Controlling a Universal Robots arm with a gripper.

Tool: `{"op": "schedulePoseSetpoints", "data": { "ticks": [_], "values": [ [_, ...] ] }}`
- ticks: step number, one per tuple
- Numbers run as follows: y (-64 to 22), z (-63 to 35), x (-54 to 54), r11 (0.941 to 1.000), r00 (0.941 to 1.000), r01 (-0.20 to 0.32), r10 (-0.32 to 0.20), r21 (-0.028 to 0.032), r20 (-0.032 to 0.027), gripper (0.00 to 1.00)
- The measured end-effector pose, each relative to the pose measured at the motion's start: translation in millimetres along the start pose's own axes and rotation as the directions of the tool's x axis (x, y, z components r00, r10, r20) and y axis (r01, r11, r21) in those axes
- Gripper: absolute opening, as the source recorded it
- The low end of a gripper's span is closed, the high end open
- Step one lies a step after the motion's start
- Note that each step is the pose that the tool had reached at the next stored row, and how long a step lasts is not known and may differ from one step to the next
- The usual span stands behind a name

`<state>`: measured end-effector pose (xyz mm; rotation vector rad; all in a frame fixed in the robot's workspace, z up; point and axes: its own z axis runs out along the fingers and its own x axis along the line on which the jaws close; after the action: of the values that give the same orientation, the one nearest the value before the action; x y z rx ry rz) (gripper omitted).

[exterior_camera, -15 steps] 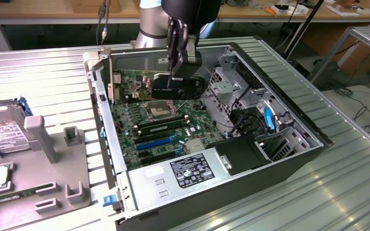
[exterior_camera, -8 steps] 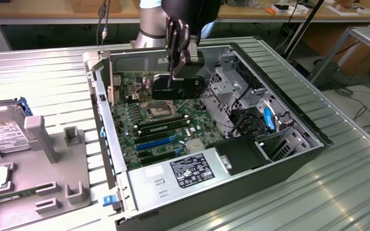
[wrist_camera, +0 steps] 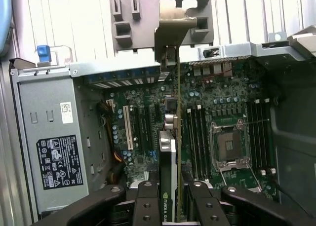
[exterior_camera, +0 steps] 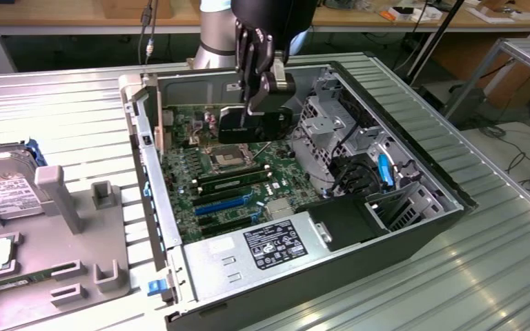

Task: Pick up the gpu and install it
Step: 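Insert the gpu into the slot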

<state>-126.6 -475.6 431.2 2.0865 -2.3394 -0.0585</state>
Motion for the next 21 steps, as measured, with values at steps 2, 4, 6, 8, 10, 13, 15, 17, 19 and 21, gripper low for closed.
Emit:
{"op": "schedulePoseSetpoints", "data": {
  "ticks": [2,4,6,8,10,13,15,17,19,21],
  "values": [
    [0.0,0.0,0.0,0.9999,0.9999,0.017,-0.017,-0.0004,-0.0005,0.27],
    [0.0,0.0,0.0,0.9992,0.9992,0.039,-0.039,-0.0008,-0.0012,0.27],
    [0.0,0.0,0.0,0.9990,0.9990,0.045,-0.045,-0.0010,-0.0015,0.27],
    [-1.3,0.0,-0.3,0.9990,0.9990,0.045,-0.045,-0.0010,-0.0015,0.27],
    [-3.4,0.1,-0.7,0.9990,0.9990,0.045,-0.045,-0.0009,-0.0014,0.27],
    [-7.3,0.3,-1.5,0.9990,0.9990,0.045,-0.045,-0.0010,-0.0014,0.27],
    [-10.3,0.4,-2.0,0.9990,0.9990,0.045,-0.045,-0.0009,-0.0015,0.27],
    [-12.3,0.5,-2.4,0.9990,0.9990,0.045,-0.045,-0.0009,-0.0015,0.27],
    [-13.5,0.4,-2.5,0.9990,0.9990,0.045,-0.045,-0.0010,-0.0015,0.27],
    [-13.6,0.5,-2.6,0.9990,0.9990,0.045,-0.045,-0.0009,-0.0014,0.27]
  ]
}}
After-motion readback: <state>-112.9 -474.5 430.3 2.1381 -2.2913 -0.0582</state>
